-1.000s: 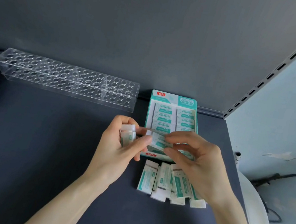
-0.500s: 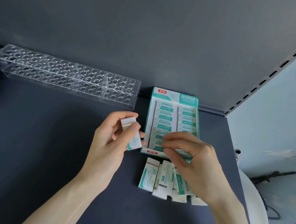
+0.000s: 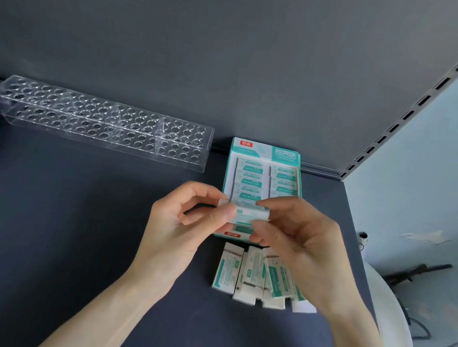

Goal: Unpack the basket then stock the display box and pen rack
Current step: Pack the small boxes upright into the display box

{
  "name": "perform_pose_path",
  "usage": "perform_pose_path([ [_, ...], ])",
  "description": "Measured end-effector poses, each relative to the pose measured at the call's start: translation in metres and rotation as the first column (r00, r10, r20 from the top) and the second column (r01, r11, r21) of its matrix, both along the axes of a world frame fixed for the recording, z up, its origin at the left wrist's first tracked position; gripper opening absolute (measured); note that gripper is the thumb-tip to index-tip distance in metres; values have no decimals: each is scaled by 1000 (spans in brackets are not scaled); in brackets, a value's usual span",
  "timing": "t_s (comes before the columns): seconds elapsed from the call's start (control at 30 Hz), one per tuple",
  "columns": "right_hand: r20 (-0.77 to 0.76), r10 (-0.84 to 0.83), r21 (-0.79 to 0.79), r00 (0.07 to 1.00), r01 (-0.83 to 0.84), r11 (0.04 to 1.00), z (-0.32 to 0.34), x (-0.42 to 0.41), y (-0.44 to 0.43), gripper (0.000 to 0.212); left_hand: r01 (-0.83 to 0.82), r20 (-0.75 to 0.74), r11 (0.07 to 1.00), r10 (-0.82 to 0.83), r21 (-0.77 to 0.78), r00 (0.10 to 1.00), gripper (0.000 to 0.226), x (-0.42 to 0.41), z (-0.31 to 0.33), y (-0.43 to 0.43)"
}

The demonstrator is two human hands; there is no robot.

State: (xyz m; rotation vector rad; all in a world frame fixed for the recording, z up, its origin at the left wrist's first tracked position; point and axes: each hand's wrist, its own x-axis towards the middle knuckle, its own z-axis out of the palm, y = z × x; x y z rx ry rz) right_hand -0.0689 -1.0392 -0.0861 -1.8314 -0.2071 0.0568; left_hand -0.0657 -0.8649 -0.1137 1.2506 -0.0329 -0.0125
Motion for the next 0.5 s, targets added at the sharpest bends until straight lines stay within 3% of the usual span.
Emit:
perform_pose_path([
  [0.17, 3, -44, 33, 999, 44, 998, 0, -6, -10, 17, 56, 81, 996, -61, 72, 995, 12, -1, -2, 0],
  [0.27, 26, -118, -4, 993, 118, 993, -1, -7, -18, 12, 2, 146, 952, -48, 305, 988, 17, -2, -4, 0],
  [0.33, 62, -186, -96, 981, 191, 977, -2, -8, -27, 18, -79, 158, 869, 0, 489, 987, 31, -1, -8, 3],
  [0.5, 161, -206, -373, 965, 253, 893, -5, -9, -37, 24, -39, 56, 794, 7, 607, 998, 58, 0, -13, -2],
])
